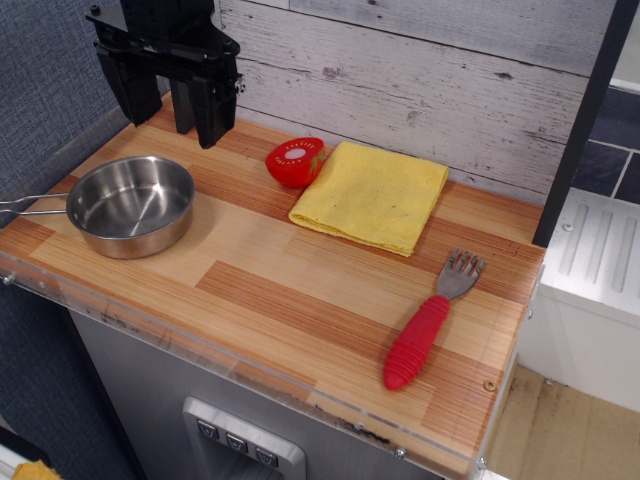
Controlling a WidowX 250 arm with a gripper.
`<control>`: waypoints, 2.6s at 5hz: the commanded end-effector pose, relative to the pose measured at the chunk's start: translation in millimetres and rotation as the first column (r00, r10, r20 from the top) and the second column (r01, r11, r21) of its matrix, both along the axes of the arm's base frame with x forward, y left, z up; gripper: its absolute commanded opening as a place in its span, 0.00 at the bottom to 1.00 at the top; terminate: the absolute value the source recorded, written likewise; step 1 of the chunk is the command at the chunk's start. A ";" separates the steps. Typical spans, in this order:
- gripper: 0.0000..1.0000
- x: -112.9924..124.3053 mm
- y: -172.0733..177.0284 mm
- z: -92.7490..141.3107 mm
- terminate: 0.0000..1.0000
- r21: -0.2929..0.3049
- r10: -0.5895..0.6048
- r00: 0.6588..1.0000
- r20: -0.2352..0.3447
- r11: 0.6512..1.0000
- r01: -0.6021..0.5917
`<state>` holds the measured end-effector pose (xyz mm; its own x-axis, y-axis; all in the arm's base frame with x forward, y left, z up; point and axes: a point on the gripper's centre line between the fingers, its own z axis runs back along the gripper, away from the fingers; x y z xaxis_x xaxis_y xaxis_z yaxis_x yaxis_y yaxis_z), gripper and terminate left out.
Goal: Move pot to left of red spatula, so it touches the spatula.
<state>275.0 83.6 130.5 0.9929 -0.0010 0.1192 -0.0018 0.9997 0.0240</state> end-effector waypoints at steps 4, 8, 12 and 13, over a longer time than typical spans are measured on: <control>1.00 -12.3 33.9 -50.4 0.00 0.038 -0.003 1.000 0.000 0.999 0.003; 0.00 -0.9 26.8 -120.0 0.00 -0.022 -0.026 0.996 -0.086 0.999 0.024; 0.00 0.2 39.0 -59.3 0.00 -0.130 -0.197 0.979 -0.051 0.973 0.190; 0.00 8.3 17.7 -8.6 0.00 -0.072 -0.288 0.956 -0.053 0.956 0.284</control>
